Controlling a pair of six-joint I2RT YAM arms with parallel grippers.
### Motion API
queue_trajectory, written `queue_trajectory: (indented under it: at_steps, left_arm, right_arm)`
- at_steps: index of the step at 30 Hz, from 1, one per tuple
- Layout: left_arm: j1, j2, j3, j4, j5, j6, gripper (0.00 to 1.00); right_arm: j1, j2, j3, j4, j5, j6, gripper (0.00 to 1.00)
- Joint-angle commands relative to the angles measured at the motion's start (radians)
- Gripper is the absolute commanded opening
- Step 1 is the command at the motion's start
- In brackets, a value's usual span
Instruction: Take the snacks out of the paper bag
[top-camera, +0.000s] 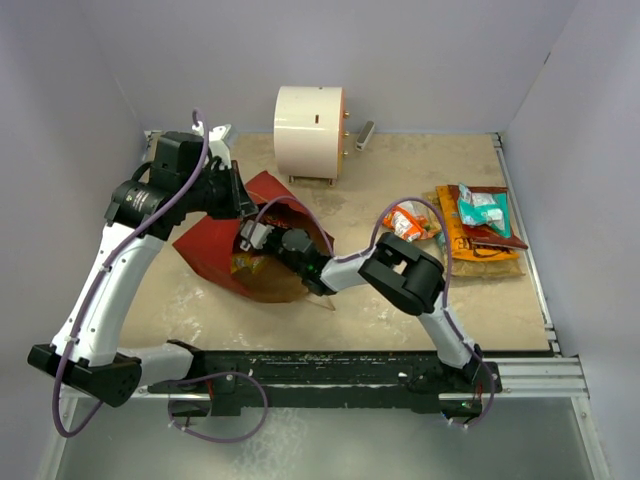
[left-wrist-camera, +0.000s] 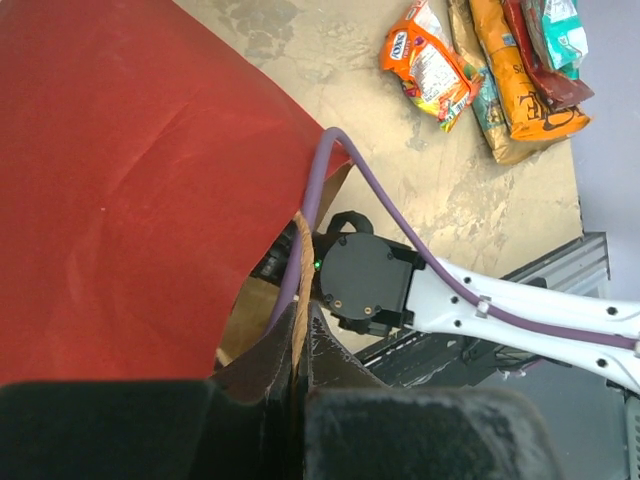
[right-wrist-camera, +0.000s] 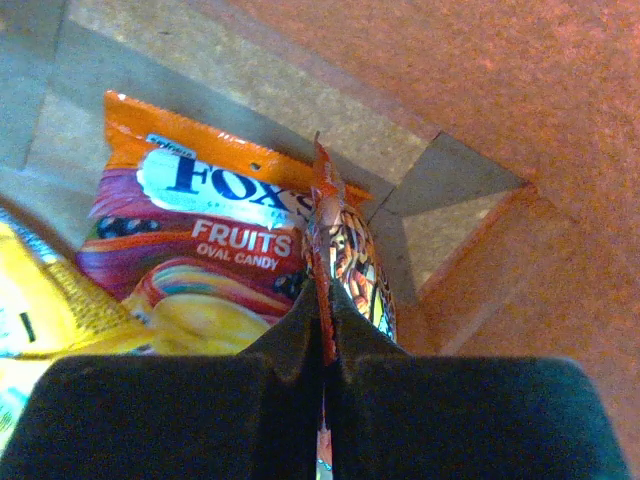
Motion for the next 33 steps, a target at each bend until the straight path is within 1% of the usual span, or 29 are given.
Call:
queue_trajectory:
  at_steps: [1,7,12,14,16,19,22,23,25,27,29,32,33]
  left_arm:
    - [0.002,-0.004,0.045,0.026,-0.026,0.008,0.00]
    - [0.003,-0.021,0.005,0.103,-0.031,-0.036,0.00]
    - [0.004,-0.044,-0.030,0.141,-0.046,-0.049,0.00]
    - [0.003,-0.051,-0.040,0.154,-0.053,-0.050,0.00]
    - [0.004,-0.057,-0.051,0.166,-0.055,-0.052,0.00]
    - [0.004,-0.062,-0.071,0.177,-0.059,-0.056,0.00]
    - [0.004,-0.066,-0.087,0.183,-0.060,-0.066,0.00]
    - [0.005,-0.068,-0.092,0.186,-0.058,-0.069,0.00]
    - [0.004,-0.070,-0.099,0.191,-0.052,-0.076,0.00]
    - [0.004,-0.070,-0.102,0.194,-0.044,-0.079,0.00]
    - [0.004,-0.068,-0.100,0.194,-0.041,-0.081,0.00]
    - [0.004,-0.068,-0.096,0.189,-0.044,-0.078,0.00]
    - [0.004,-0.066,-0.094,0.187,-0.046,-0.077,0.00]
  right_arm:
    - [0.004,-0.186,-0.073,-0.042,-0.049,0.163,0.00]
    - [0.005,-0.435,-0.332,-0.121,-0.275,0.347,0.00]
    - [0.006,-0.656,-0.474,-0.275,-0.437,0.455,0.00]
    - [0.006,-0.755,-0.496,-0.379,-0.466,0.497,0.00]
    - [0.005,-0.858,-0.487,-0.537,-0.476,0.517,0.00]
    - [0.006,-0.974,-0.439,-0.796,-0.469,0.493,0.00]
    - [0.005,-1.089,-0.417,-0.969,-0.369,0.473,0.00]
    - [0.005,-1.130,-0.419,-0.998,-0.333,0.468,0.00]
    - [0.006,-1.222,-0.434,-1.025,-0.201,0.465,0.00]
    - [0.006,-1.314,-0.459,-1.023,-0.056,0.469,0.00]
    - [0.005,-1.388,-0.486,-0.991,0.141,0.473,0.00]
    - [-0.005,-1.416,-0.518,-0.910,0.448,0.462,0.00]
    - [-0.020,-1.411,-0.524,-0.882,0.510,0.440,0.00]
